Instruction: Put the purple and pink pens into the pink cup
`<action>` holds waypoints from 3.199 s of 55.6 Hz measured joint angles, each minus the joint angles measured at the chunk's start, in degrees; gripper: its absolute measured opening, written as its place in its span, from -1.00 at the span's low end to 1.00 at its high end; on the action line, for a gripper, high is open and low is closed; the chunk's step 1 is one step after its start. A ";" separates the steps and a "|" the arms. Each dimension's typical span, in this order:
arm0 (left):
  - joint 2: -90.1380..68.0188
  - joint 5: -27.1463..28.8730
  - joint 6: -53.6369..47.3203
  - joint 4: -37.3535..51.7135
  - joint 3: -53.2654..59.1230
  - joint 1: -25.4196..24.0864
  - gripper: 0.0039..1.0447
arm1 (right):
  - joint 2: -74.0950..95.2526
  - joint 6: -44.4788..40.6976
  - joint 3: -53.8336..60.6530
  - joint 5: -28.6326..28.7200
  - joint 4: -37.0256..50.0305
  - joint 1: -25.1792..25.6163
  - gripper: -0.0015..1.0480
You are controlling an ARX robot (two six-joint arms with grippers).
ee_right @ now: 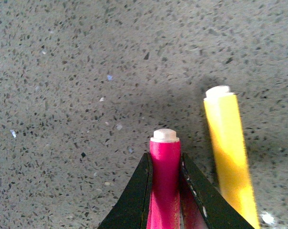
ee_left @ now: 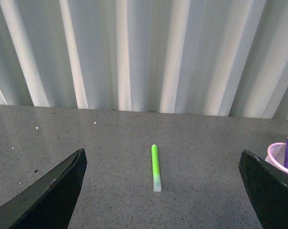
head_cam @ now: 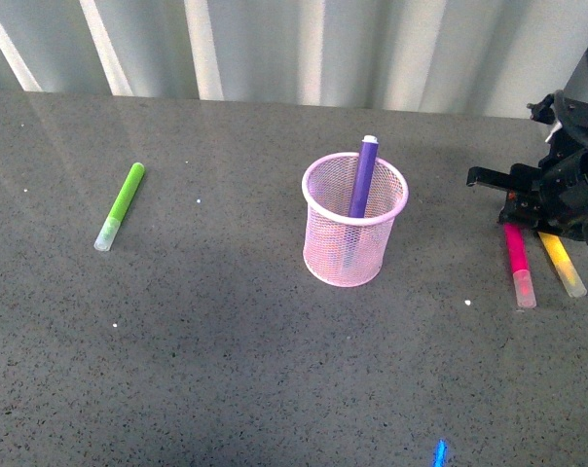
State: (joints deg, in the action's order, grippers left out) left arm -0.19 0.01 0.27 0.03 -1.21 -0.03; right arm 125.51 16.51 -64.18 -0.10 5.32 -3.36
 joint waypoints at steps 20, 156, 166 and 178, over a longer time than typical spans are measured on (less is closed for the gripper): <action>0.00 0.00 -0.02 0.00 0.00 0.00 0.88 | -17.14 0.00 9.66 1.81 33.97 -0.66 -0.79; 0.00 0.00 -0.02 0.00 0.00 0.00 0.88 | -26.25 -12.13 23.12 12.09 54.99 -6.95 0.86; 0.00 0.00 -0.02 0.00 0.00 0.00 0.88 | -45.81 -15.08 29.44 12.92 43.60 0.28 0.86; 0.00 0.00 -0.02 0.00 0.00 0.00 0.88 | -75.19 -13.57 37.35 23.76 29.44 8.39 0.86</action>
State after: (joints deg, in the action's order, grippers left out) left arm -0.19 0.01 0.25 0.03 -1.21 -0.03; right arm 50.33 2.94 -26.83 23.66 34.76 5.04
